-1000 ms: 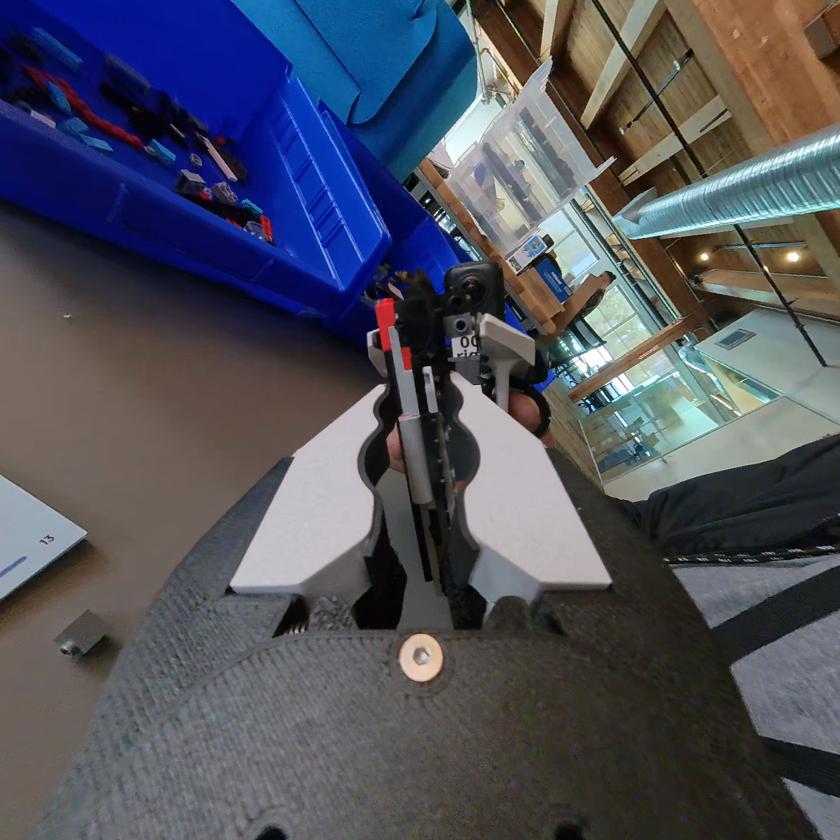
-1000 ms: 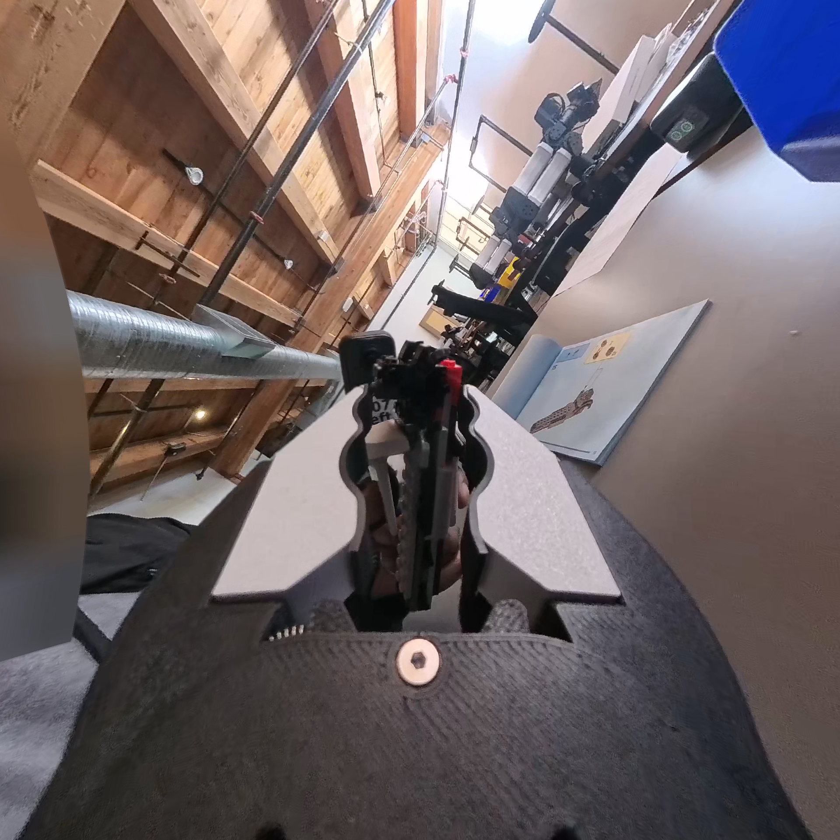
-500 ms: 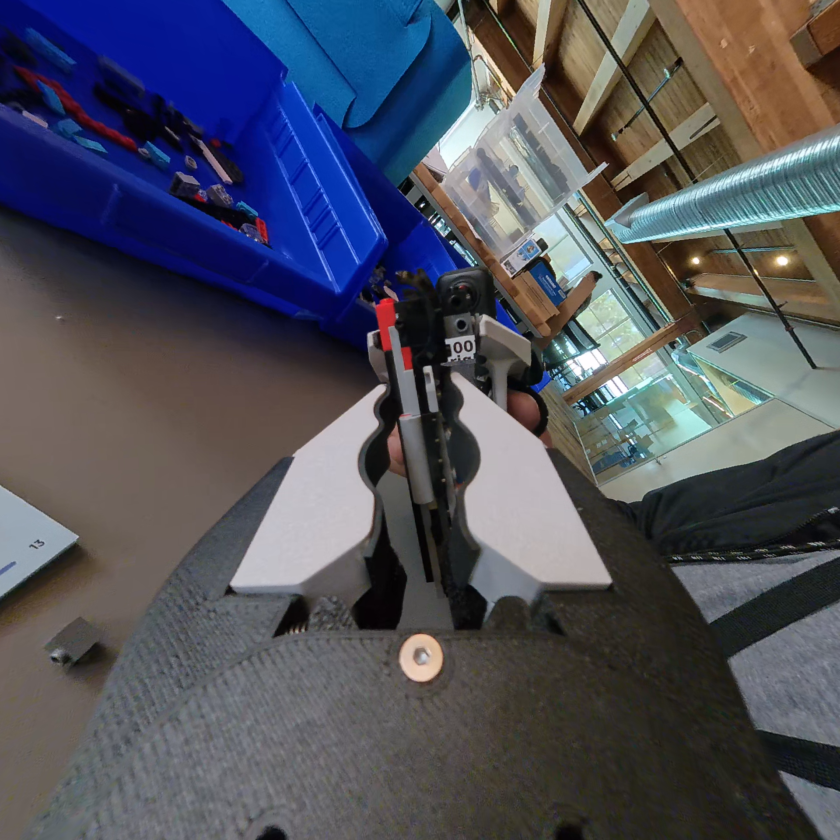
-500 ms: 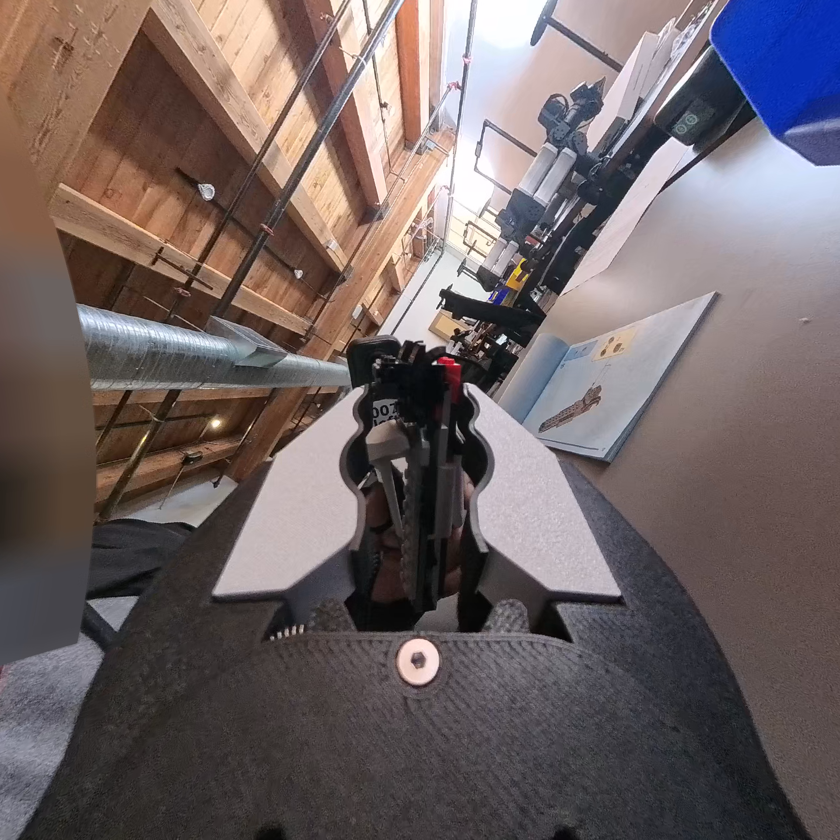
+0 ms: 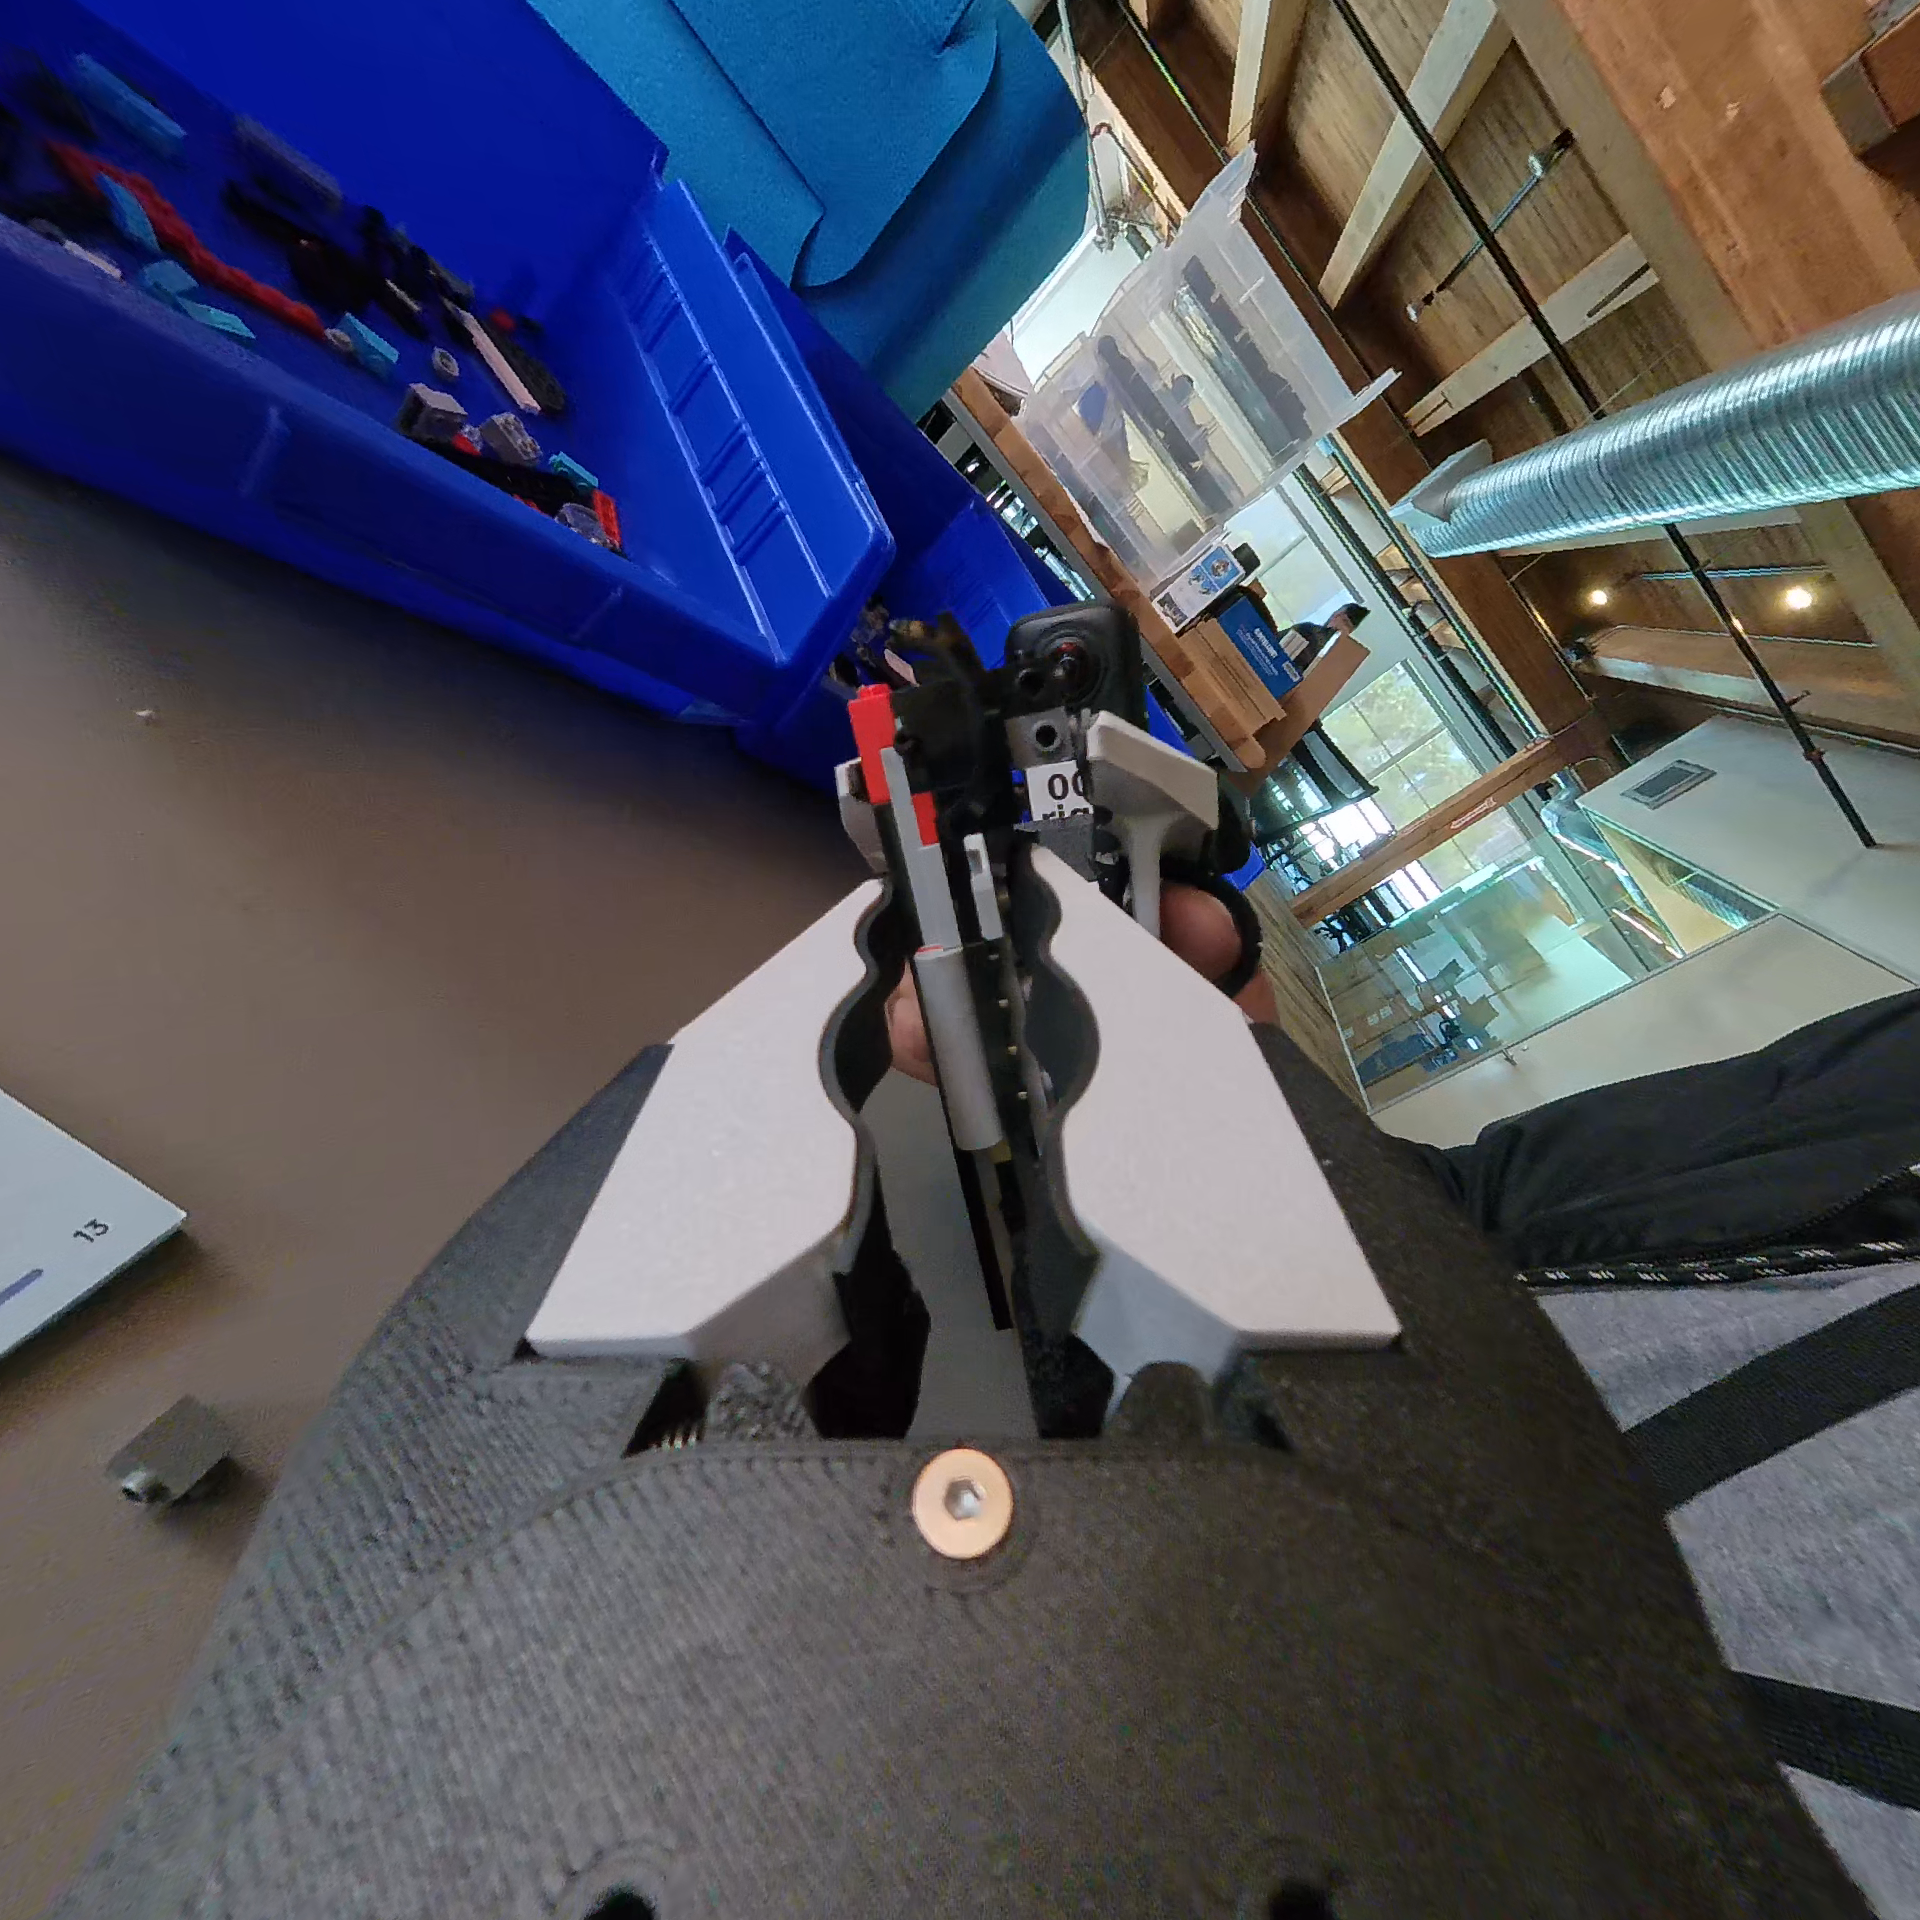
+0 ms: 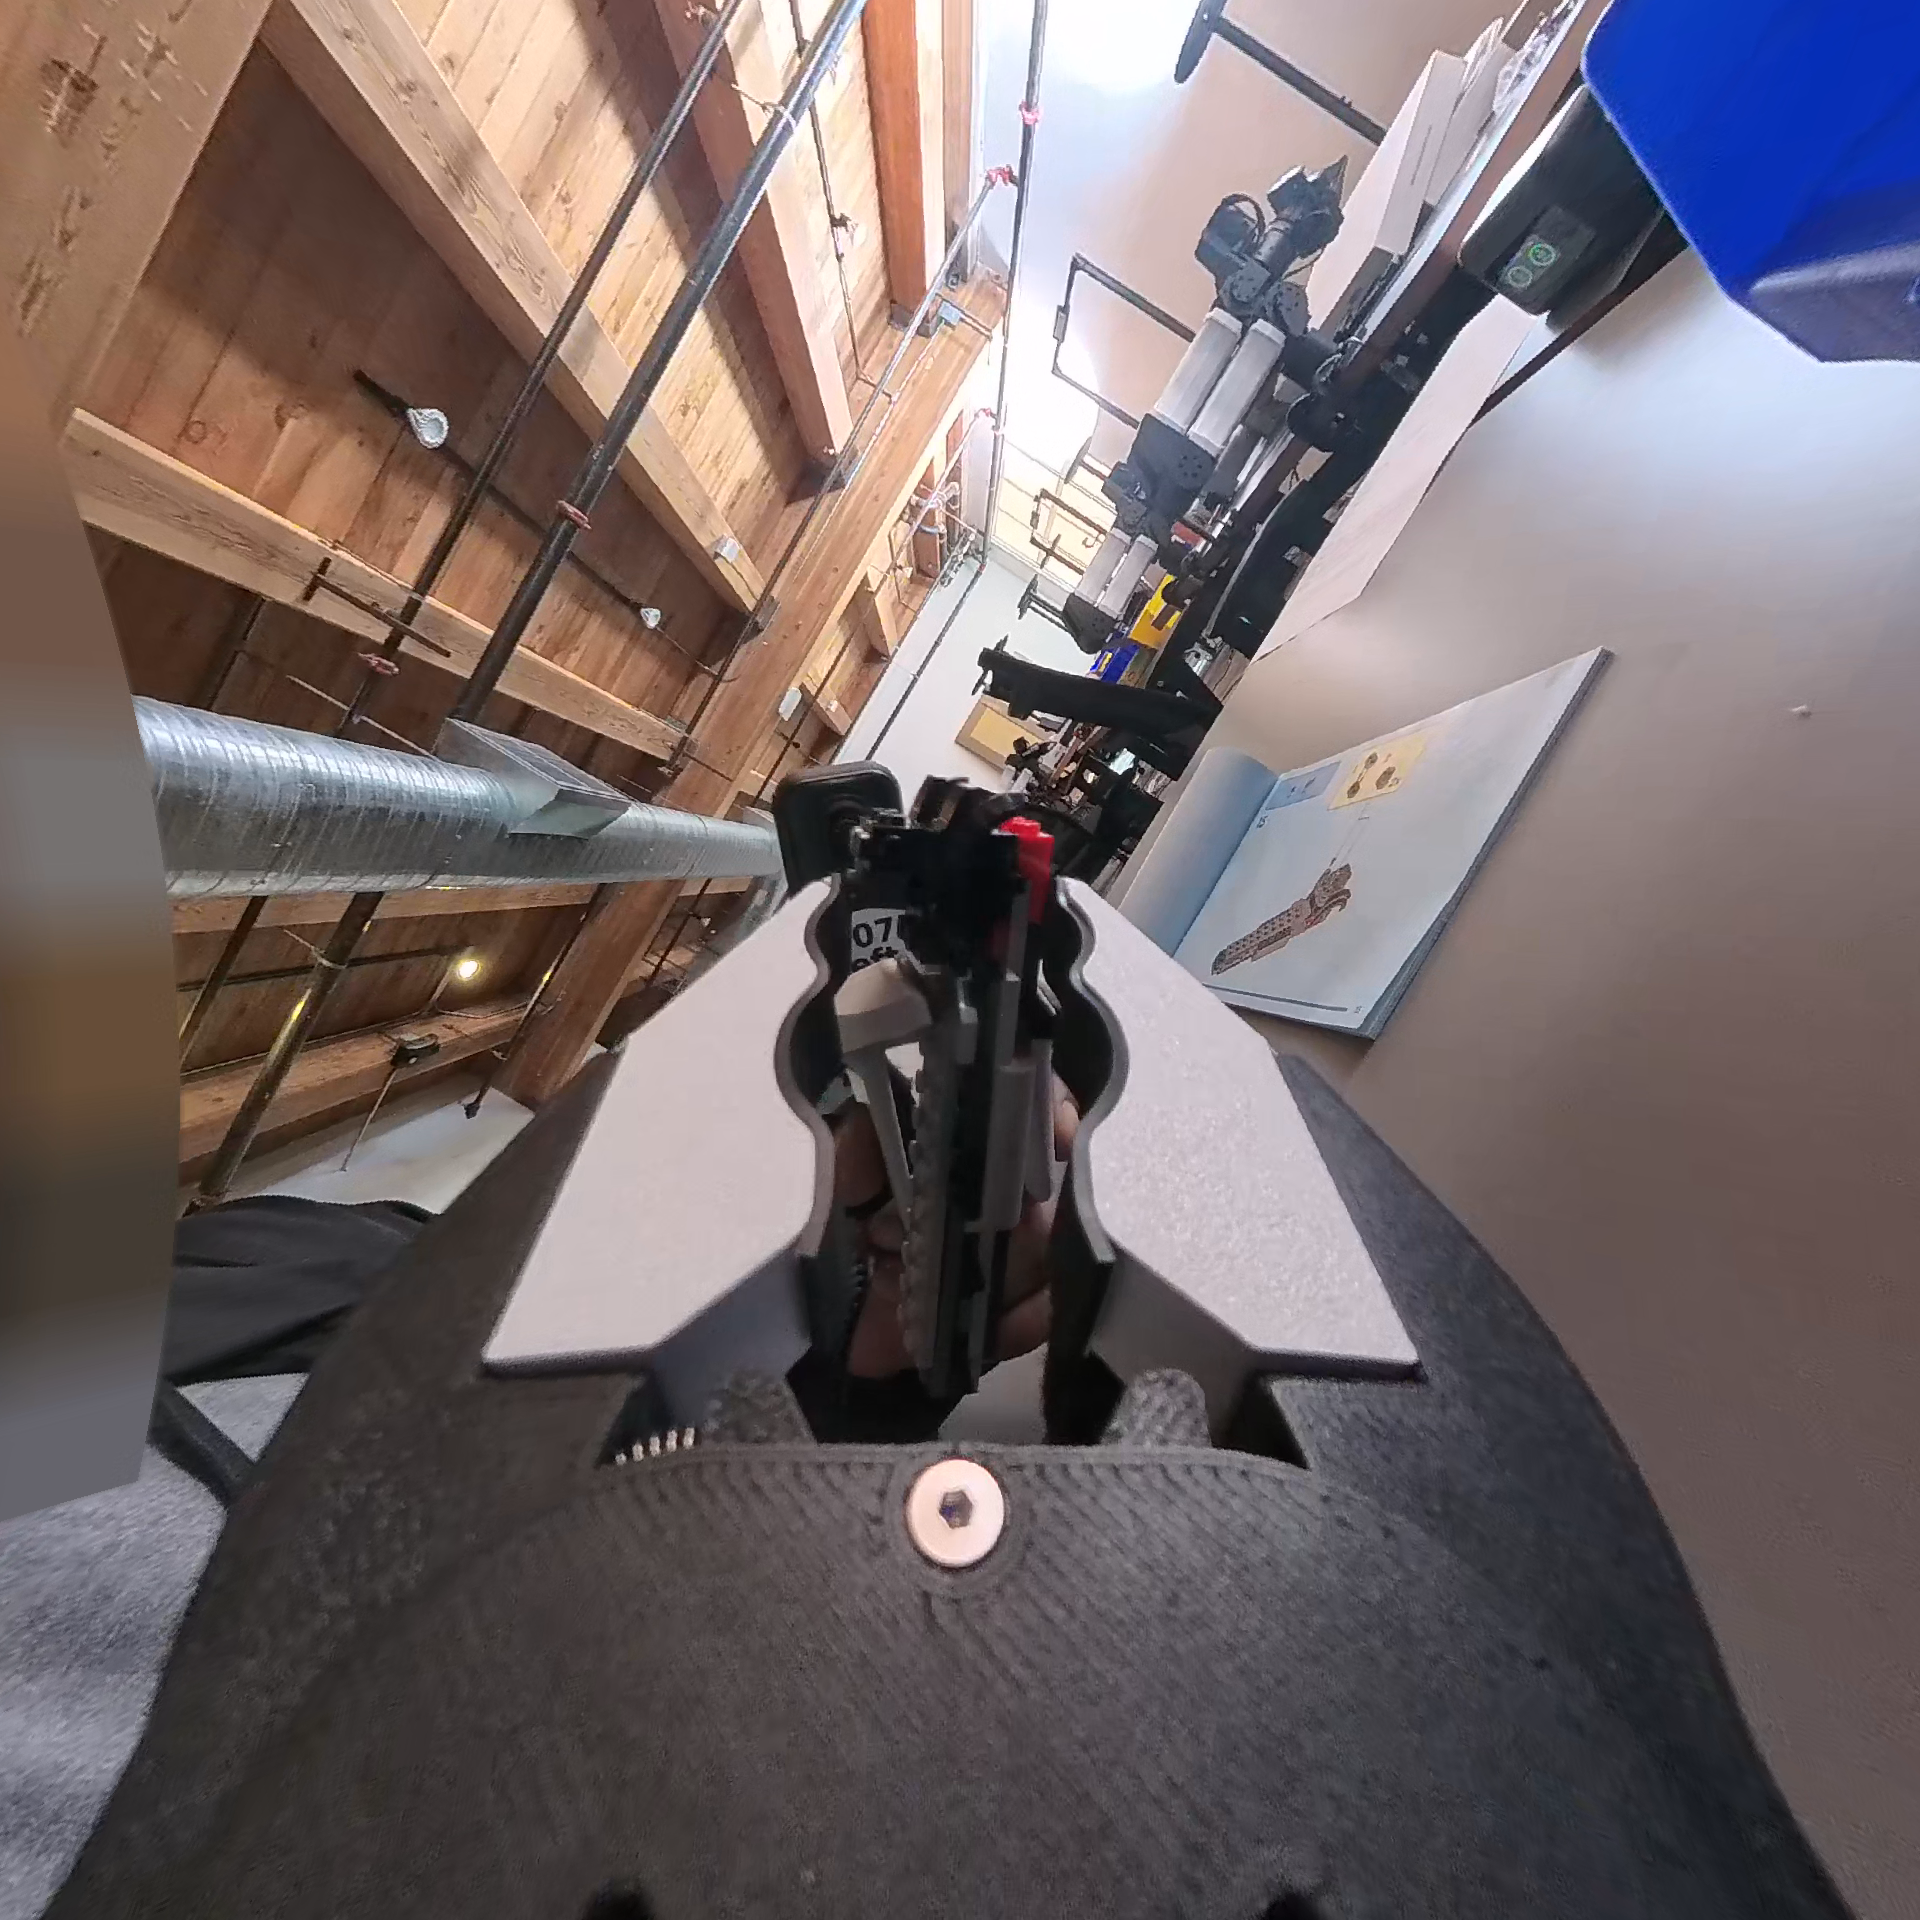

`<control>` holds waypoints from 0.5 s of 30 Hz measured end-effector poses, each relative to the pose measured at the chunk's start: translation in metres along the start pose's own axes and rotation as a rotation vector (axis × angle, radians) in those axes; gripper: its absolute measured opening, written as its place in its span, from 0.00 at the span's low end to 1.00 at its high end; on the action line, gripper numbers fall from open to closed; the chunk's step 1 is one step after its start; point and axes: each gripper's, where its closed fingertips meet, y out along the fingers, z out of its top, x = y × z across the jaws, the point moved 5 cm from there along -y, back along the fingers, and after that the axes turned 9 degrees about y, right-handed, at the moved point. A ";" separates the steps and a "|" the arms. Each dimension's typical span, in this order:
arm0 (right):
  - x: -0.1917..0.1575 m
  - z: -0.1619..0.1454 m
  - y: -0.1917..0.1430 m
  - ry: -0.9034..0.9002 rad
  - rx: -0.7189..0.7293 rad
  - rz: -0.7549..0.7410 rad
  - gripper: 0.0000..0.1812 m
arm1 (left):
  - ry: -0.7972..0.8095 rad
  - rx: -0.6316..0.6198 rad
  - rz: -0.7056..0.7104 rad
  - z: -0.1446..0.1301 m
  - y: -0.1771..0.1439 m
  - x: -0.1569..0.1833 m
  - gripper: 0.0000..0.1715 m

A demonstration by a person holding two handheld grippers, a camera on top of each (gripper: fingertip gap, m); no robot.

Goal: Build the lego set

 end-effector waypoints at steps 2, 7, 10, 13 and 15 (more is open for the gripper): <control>0.000 0.000 0.000 -0.001 -0.002 -0.003 0.21 | 0.002 -0.002 0.001 0.000 0.000 0.000 0.12; 0.000 -0.001 0.002 0.002 -0.002 -0.006 0.21 | -0.002 0.000 0.000 -0.001 -0.001 0.000 0.12; 0.000 -0.002 0.003 0.010 0.005 0.000 0.21 | -0.004 0.003 -0.002 0.000 -0.002 0.000 0.12; 0.000 -0.003 0.005 0.013 0.005 0.002 0.21 | -0.008 0.007 -0.008 -0.001 -0.003 0.000 0.12; 0.000 -0.004 0.005 0.014 0.005 0.002 0.21 | -0.008 0.008 -0.008 -0.001 -0.003 0.000 0.12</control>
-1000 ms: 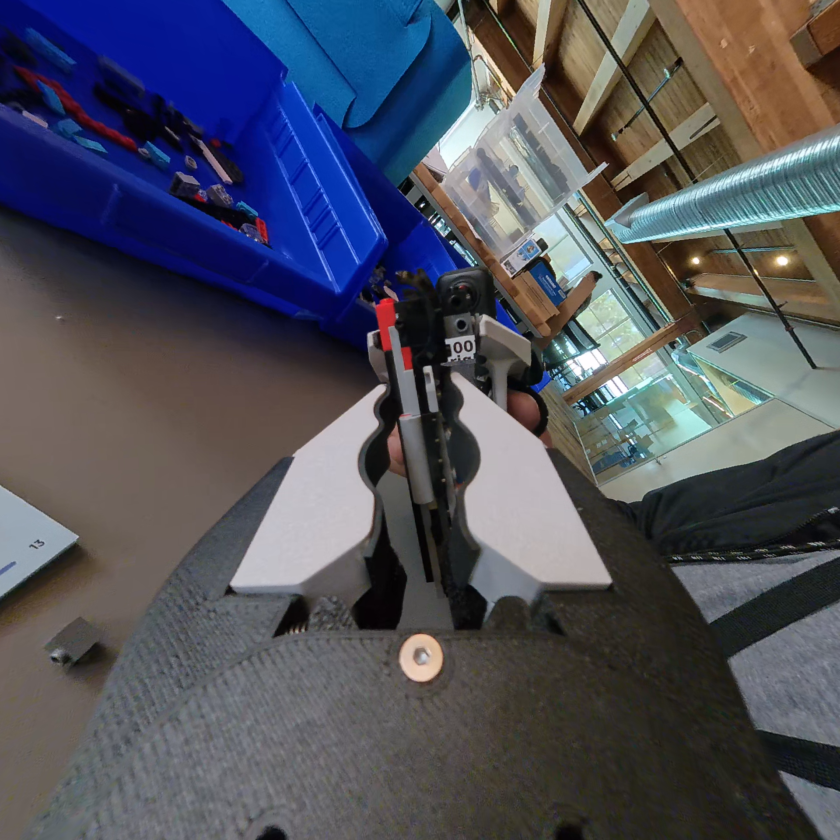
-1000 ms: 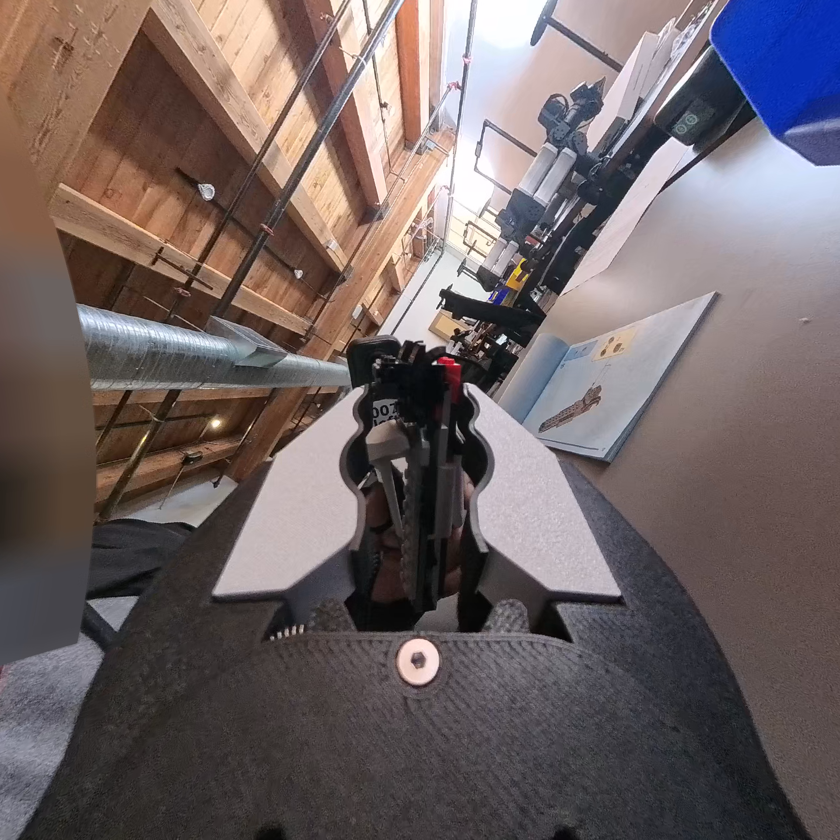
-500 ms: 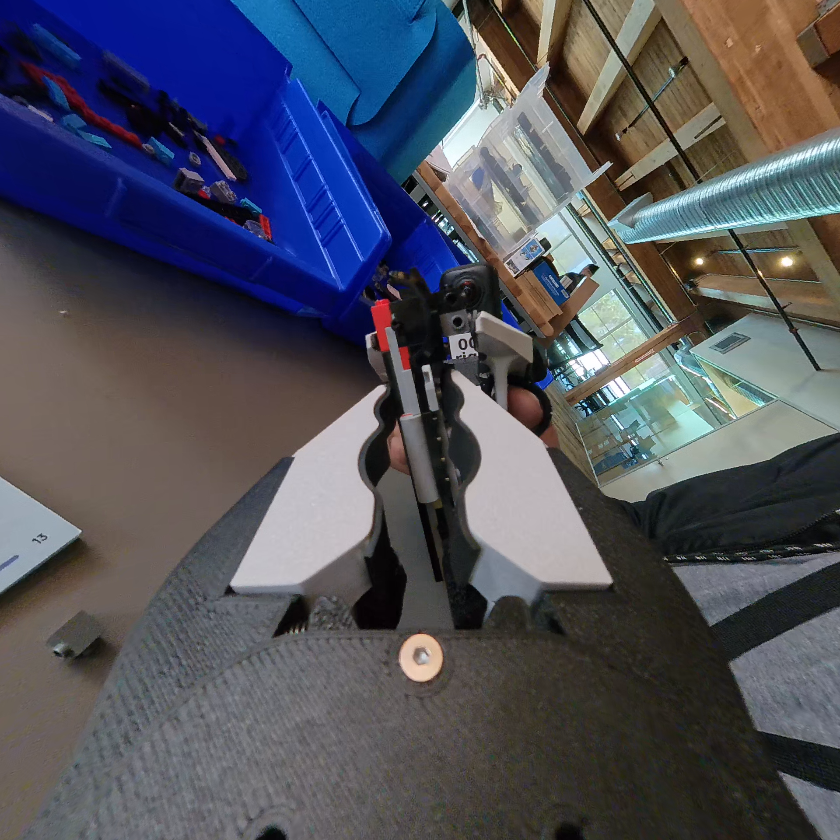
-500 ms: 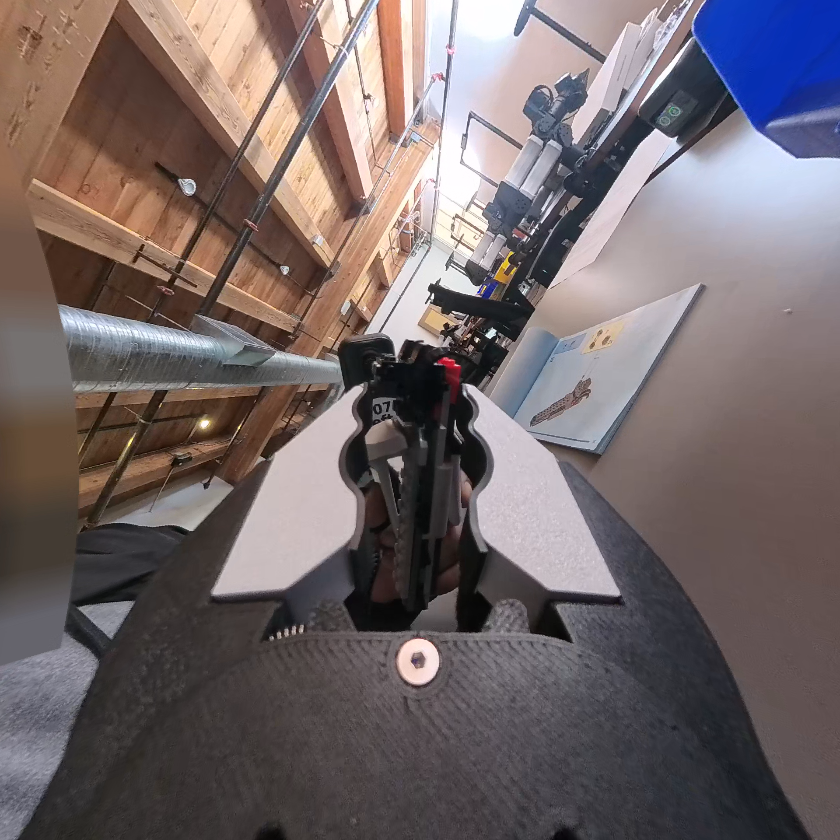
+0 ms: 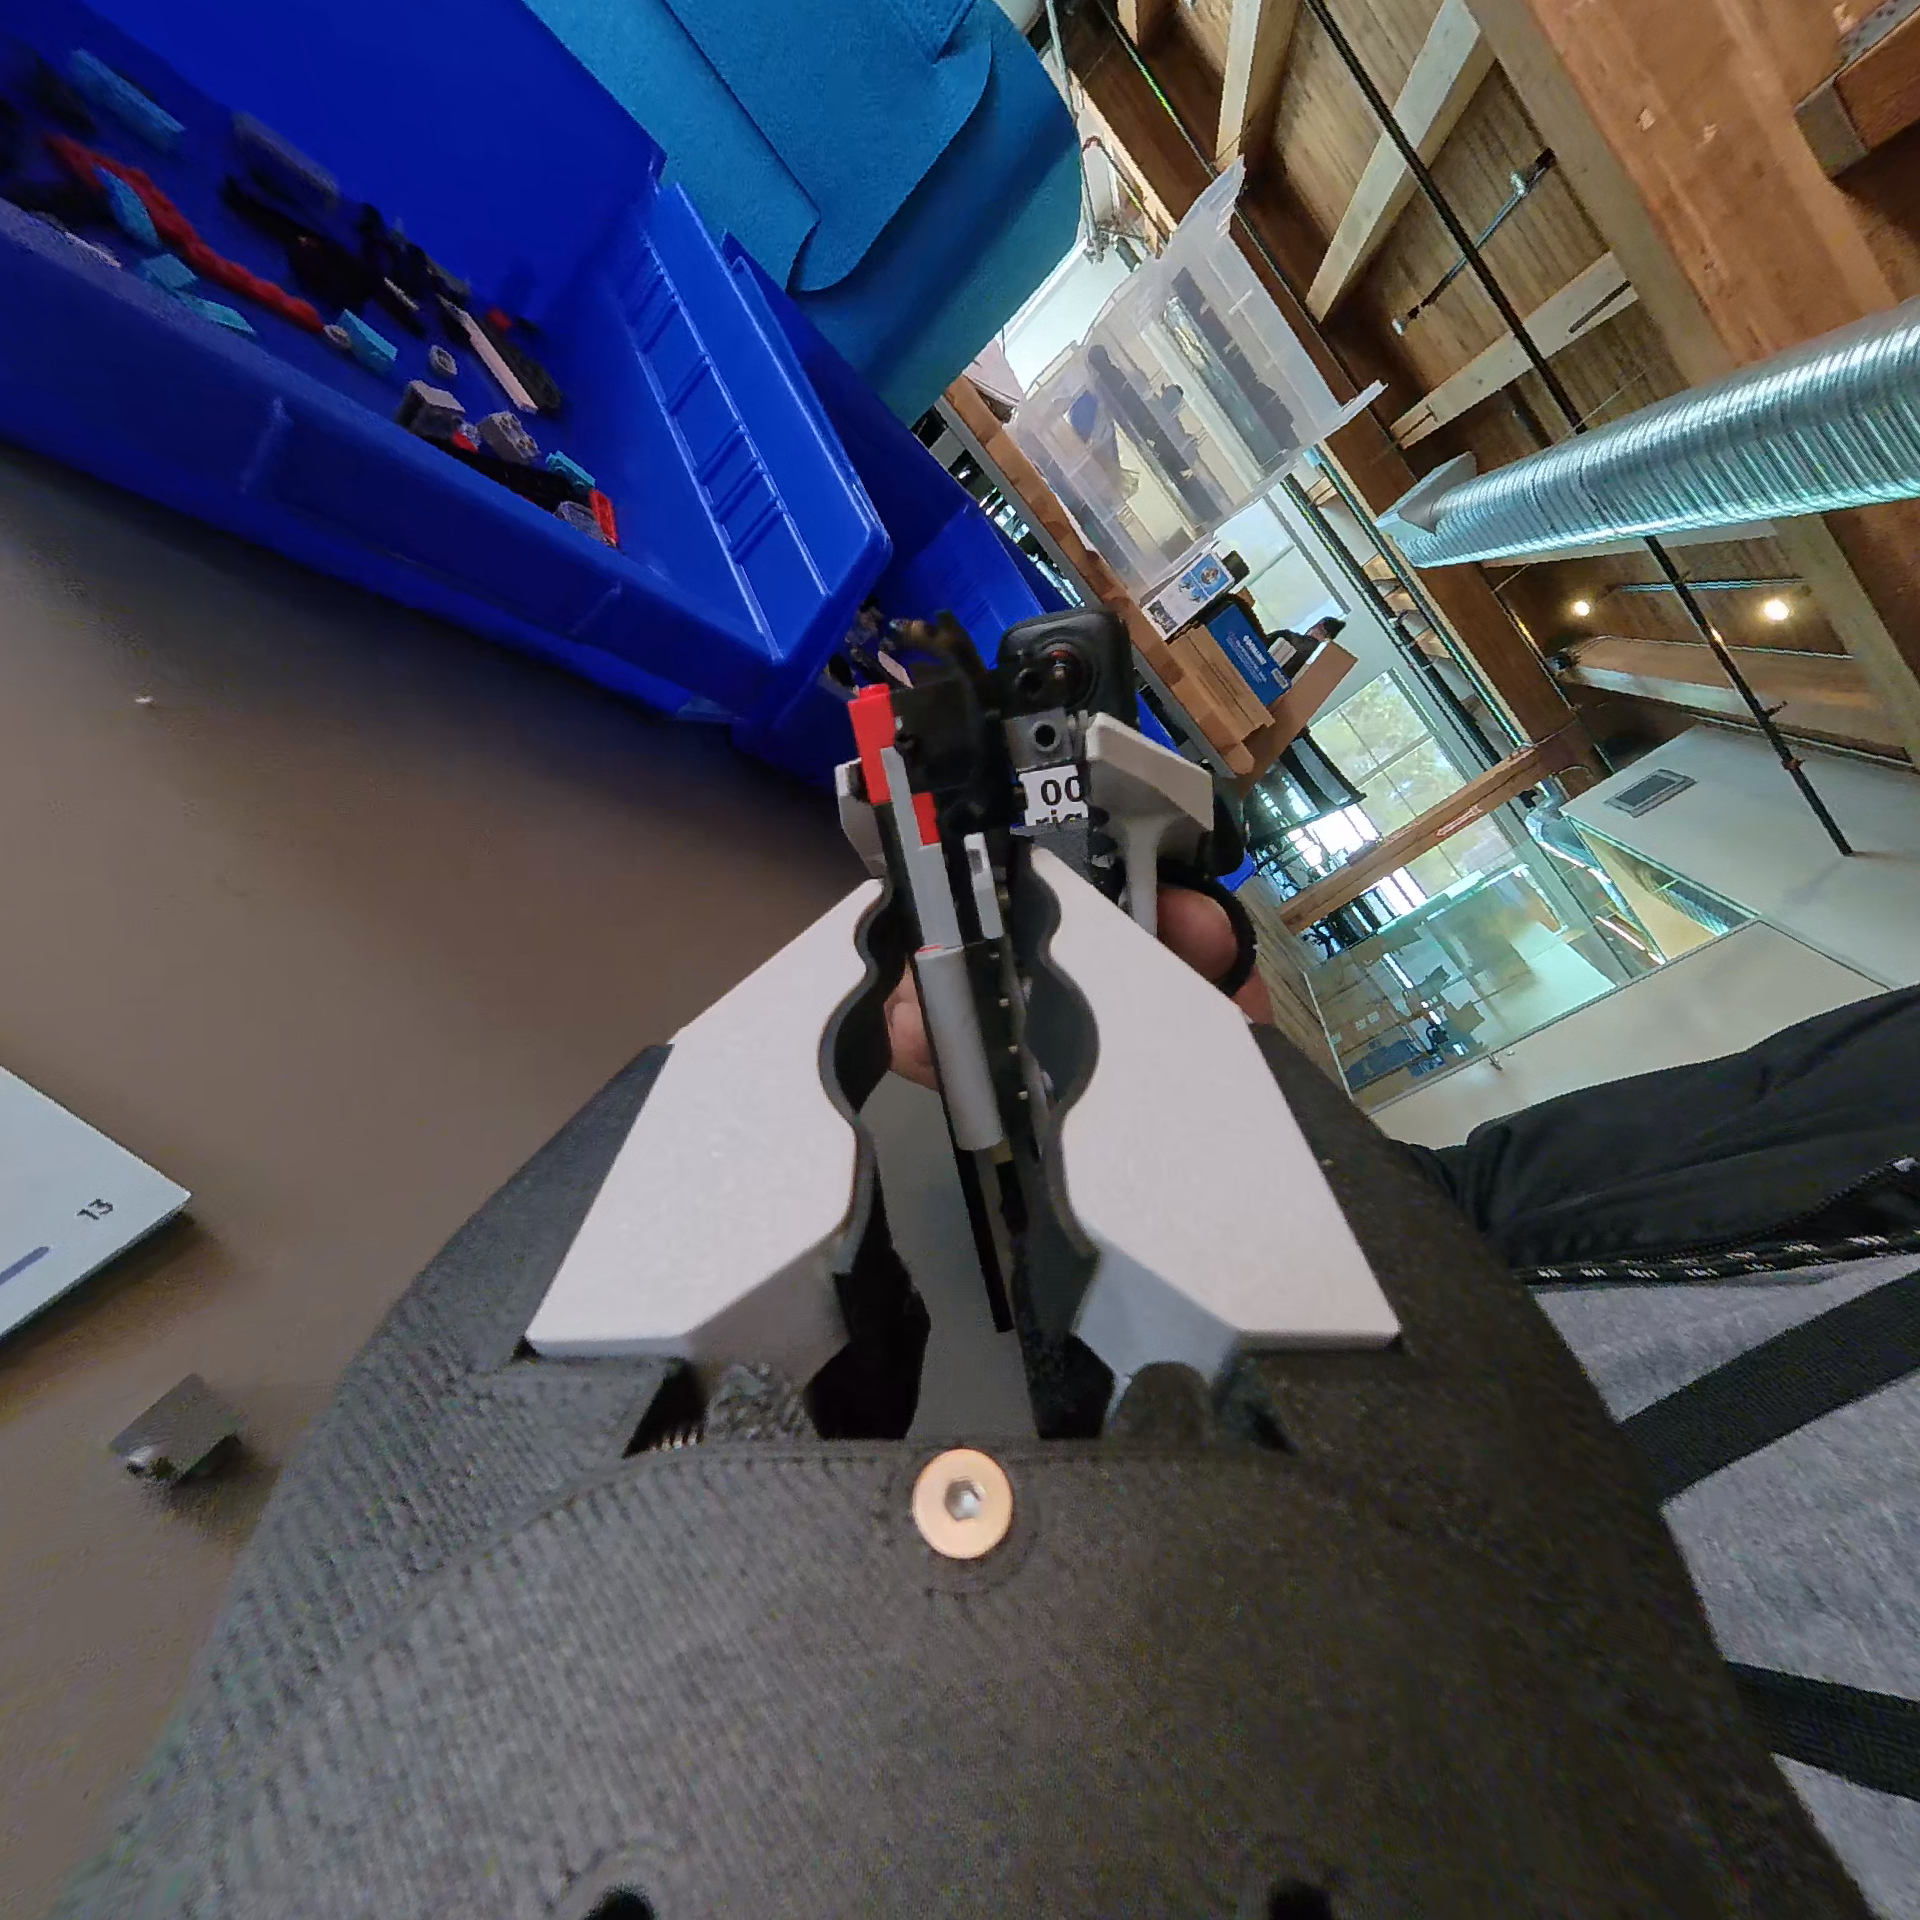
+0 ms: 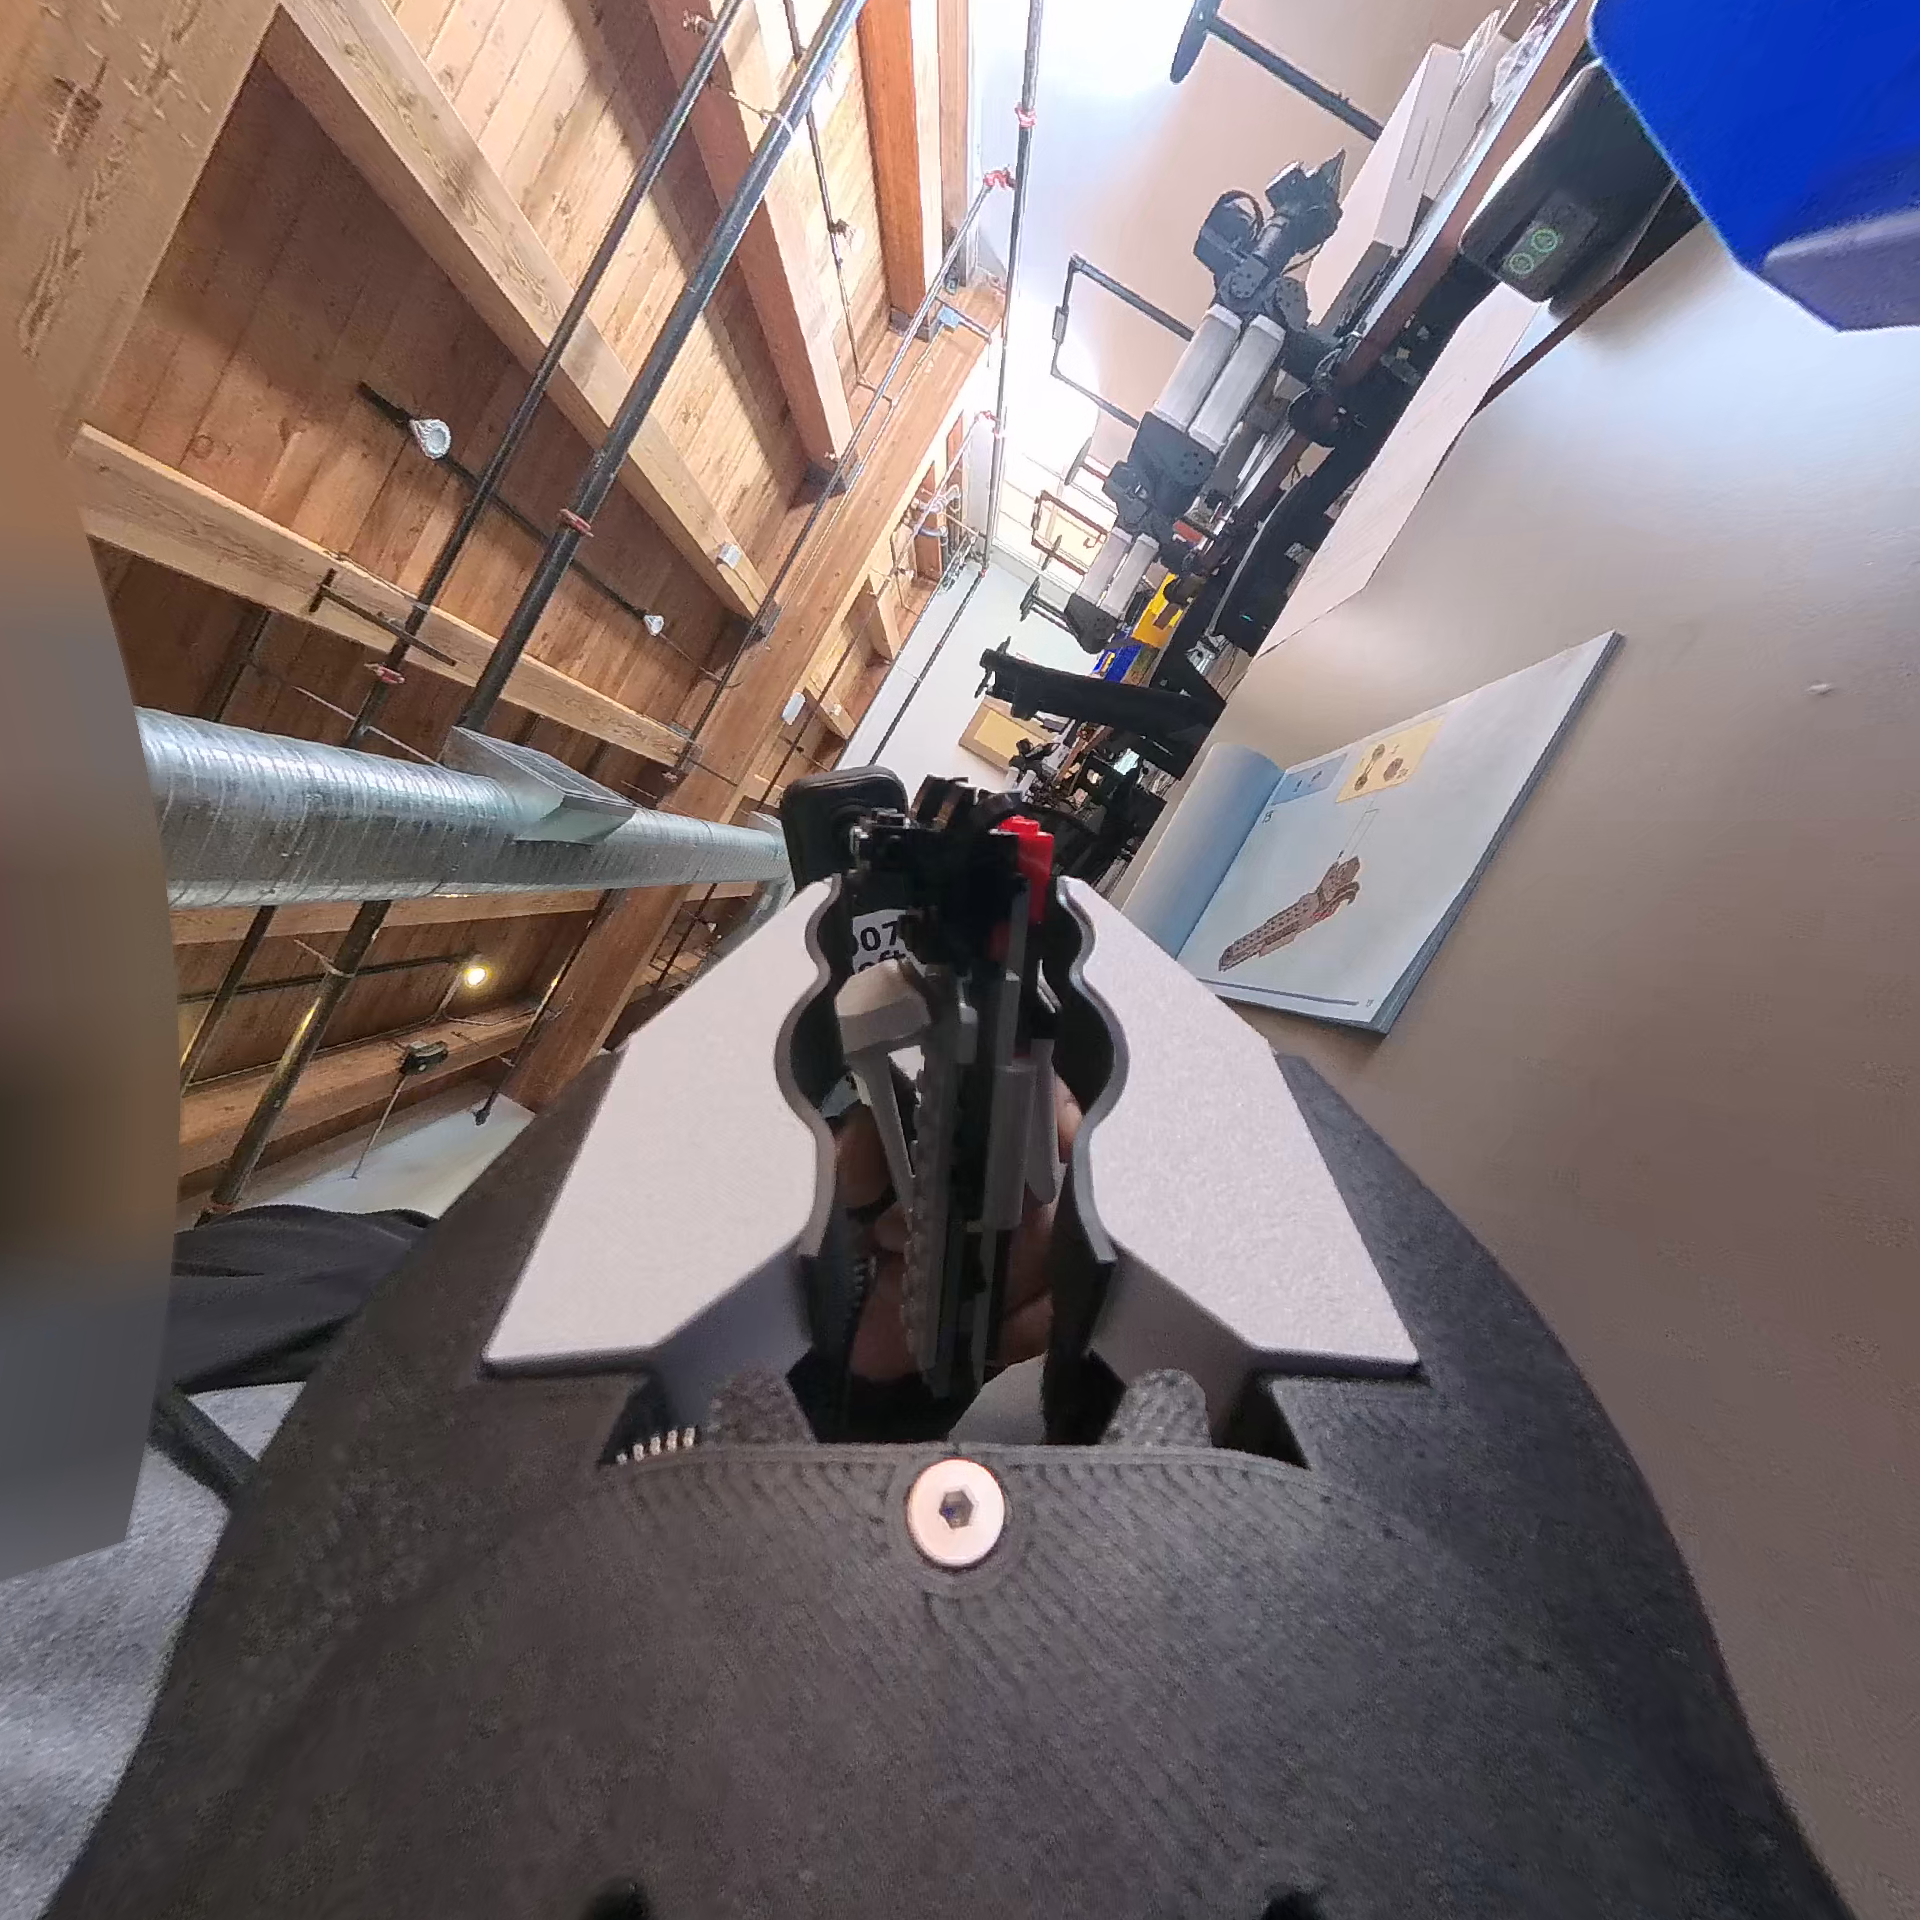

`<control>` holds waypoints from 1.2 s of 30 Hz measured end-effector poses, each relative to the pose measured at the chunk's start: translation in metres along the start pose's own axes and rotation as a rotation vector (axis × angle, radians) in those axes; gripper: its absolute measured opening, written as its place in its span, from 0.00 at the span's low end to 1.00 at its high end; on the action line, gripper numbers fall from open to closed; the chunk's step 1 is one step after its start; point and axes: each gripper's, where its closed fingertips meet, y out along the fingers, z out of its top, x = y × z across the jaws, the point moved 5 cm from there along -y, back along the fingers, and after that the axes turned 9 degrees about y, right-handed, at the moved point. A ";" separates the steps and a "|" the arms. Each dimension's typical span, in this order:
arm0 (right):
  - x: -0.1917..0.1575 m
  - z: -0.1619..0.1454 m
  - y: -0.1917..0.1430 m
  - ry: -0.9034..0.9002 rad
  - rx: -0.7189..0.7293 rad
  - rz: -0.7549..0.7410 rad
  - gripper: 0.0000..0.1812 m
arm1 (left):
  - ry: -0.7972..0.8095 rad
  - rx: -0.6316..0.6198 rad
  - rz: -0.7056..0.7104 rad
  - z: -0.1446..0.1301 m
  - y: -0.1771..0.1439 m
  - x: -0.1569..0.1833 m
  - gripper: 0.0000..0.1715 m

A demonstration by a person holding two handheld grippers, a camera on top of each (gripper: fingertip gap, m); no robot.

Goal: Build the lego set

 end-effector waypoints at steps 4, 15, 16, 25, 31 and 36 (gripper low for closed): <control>0.000 -0.002 0.002 -0.002 -0.005 -0.003 0.21 | 0.002 0.001 0.001 0.000 -0.001 0.000 0.12; -0.001 -0.003 0.004 -0.005 -0.006 -0.013 0.21 | 0.004 0.003 -0.001 -0.001 -0.002 0.001 0.12; -0.001 -0.003 0.004 -0.005 -0.007 -0.014 0.21 | 0.003 0.004 -0.002 -0.001 -0.002 0.001 0.12; -0.003 -0.006 0.014 -0.044 -0.030 -0.054 0.27 | -0.087 0.084 -0.010 0.004 -0.014 -0.007 0.11; -0.002 -0.011 0.014 -0.328 -0.166 -0.203 0.30 | -0.113 0.226 0.146 0.020 -0.090 -0.033 0.11; 0.024 -0.032 0.027 -0.664 -0.426 -0.428 0.21 | -0.175 0.269 0.261 0.001 -0.150 -0.047 0.11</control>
